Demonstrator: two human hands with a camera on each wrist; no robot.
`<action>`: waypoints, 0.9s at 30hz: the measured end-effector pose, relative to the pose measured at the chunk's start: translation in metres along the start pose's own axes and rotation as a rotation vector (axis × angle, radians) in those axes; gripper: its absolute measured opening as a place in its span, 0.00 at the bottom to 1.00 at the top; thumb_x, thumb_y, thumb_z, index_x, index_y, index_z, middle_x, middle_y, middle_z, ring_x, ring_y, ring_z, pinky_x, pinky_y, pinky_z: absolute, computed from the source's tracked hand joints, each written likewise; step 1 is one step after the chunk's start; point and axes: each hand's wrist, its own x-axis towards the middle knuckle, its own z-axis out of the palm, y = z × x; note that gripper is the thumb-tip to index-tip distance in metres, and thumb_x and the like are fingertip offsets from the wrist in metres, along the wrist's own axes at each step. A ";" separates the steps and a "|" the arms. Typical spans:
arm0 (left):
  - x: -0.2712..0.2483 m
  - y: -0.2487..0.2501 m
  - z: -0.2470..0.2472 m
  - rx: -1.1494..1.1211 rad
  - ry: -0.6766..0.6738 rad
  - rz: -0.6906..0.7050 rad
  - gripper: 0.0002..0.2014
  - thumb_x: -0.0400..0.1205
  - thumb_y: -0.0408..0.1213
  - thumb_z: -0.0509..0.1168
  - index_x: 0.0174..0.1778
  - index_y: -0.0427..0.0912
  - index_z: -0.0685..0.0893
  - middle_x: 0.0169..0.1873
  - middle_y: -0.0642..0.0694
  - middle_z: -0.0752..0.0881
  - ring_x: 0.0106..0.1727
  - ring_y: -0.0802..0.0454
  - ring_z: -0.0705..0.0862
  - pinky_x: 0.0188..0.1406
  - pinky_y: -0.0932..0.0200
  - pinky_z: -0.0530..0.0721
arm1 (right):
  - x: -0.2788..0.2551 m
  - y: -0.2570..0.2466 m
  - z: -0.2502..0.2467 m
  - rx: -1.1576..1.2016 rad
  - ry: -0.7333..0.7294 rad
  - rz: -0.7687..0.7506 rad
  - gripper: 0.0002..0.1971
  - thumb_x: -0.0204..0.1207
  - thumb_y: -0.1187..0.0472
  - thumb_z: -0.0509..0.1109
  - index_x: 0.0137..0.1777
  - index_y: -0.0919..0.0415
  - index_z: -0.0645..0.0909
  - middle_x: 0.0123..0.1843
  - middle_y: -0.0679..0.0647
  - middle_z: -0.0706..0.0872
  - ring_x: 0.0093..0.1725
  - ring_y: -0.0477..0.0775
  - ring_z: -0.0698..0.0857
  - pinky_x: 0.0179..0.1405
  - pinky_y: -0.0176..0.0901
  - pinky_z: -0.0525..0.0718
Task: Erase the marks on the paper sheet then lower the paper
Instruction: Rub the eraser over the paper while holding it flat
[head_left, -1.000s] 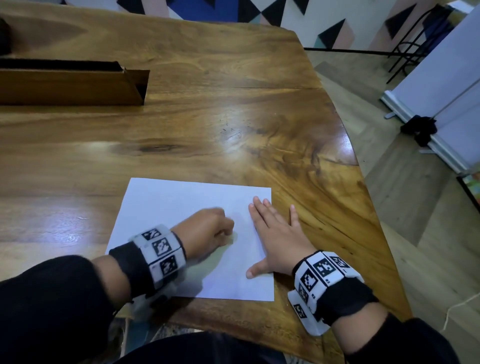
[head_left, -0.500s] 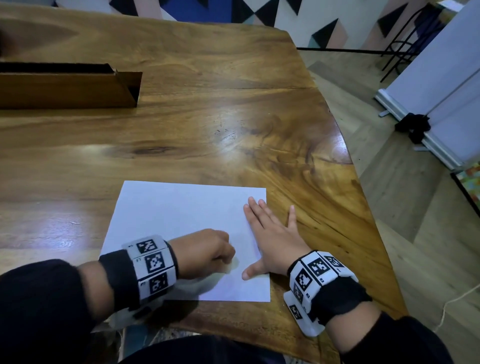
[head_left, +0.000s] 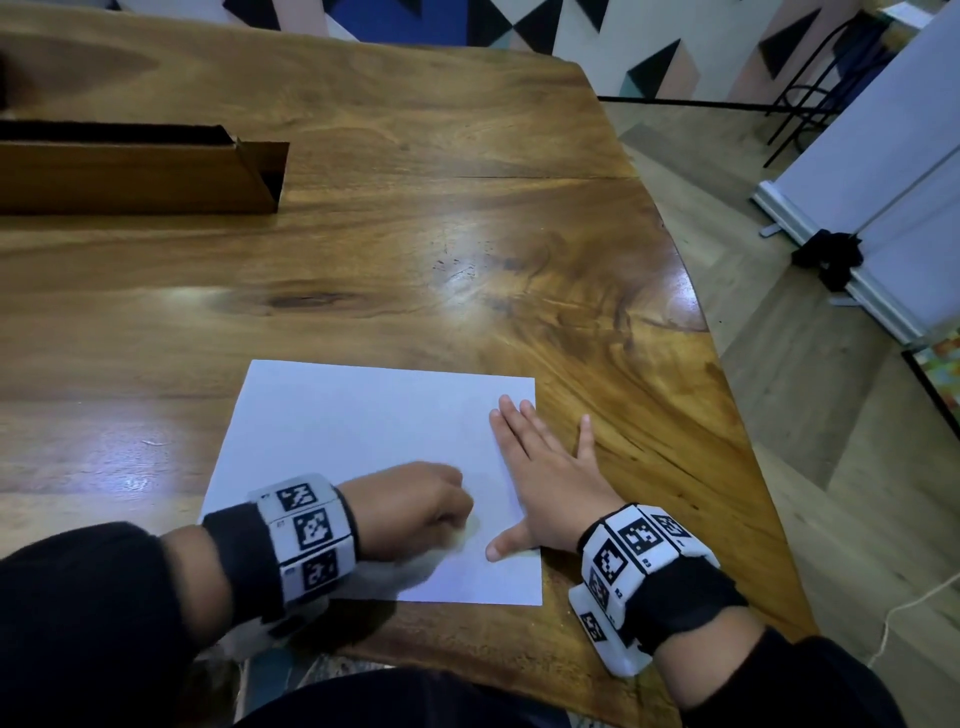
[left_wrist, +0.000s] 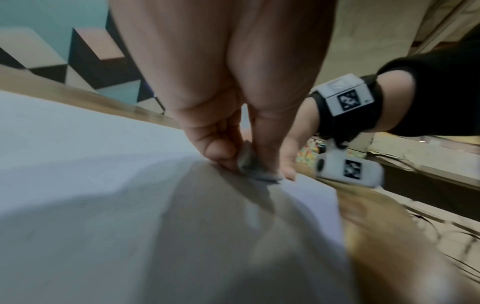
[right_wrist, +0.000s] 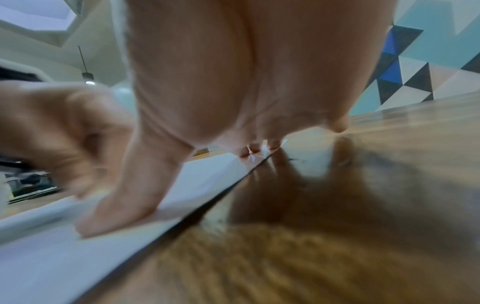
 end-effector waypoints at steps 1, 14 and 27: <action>0.007 -0.001 -0.004 -0.004 0.064 -0.029 0.07 0.78 0.36 0.62 0.41 0.37 0.81 0.41 0.42 0.78 0.44 0.44 0.79 0.43 0.59 0.71 | 0.000 0.000 0.000 0.000 0.000 -0.001 0.69 0.61 0.30 0.74 0.81 0.56 0.24 0.80 0.47 0.19 0.76 0.43 0.20 0.73 0.80 0.31; 0.016 0.006 0.002 -0.012 0.081 -0.018 0.07 0.77 0.37 0.63 0.43 0.37 0.83 0.45 0.40 0.80 0.45 0.43 0.80 0.42 0.59 0.71 | -0.001 -0.001 -0.001 0.021 -0.009 0.001 0.69 0.61 0.31 0.75 0.82 0.56 0.24 0.81 0.47 0.20 0.74 0.42 0.20 0.73 0.79 0.30; 0.029 0.001 -0.012 -0.001 0.208 -0.108 0.04 0.78 0.35 0.62 0.44 0.38 0.80 0.41 0.43 0.75 0.45 0.40 0.81 0.45 0.53 0.75 | -0.002 -0.001 -0.002 0.008 -0.002 0.001 0.69 0.61 0.31 0.74 0.81 0.55 0.24 0.81 0.46 0.20 0.79 0.46 0.22 0.73 0.79 0.29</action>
